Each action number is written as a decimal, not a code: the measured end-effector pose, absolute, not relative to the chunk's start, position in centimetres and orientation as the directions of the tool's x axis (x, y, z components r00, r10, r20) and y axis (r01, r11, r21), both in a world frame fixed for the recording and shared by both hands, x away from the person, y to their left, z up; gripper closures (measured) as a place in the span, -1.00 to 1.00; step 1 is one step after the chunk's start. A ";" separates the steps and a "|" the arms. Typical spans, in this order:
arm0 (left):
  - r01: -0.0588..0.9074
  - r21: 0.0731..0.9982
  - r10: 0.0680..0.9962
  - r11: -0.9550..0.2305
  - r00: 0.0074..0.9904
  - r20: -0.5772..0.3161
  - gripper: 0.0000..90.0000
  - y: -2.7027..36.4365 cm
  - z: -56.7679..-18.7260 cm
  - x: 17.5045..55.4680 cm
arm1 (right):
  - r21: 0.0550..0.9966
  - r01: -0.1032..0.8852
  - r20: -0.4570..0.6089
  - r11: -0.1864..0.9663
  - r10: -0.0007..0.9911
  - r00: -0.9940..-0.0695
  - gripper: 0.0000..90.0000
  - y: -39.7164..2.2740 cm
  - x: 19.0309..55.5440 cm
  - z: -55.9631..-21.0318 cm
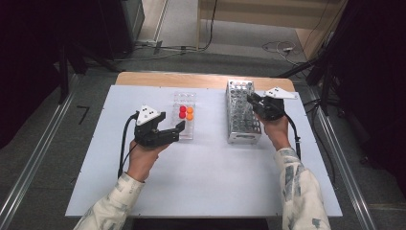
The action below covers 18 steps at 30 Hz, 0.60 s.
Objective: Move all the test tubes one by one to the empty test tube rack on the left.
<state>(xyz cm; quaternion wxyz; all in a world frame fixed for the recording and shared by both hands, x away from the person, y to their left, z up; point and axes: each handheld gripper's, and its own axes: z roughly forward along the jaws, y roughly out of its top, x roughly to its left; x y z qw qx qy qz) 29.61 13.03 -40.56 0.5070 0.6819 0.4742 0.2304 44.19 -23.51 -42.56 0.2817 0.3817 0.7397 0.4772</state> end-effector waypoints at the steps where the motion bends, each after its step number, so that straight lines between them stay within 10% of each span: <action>1: 0.412 0.911 0.880 -0.035 0.444 -0.167 -0.49 13.0 -40.5 29.6 | 0.924 0.290 -0.052 0.249 0.835 -0.548 0.63 -23.5 44.0 -42.1; 18: 0.414 0.909 0.890 -0.050 0.431 -0.147 -0.69 12.8 -40.2 29.4 | 0.940 0.273 0.000 0.205 0.800 -0.600 0.63 -23.0 38.4 -38.3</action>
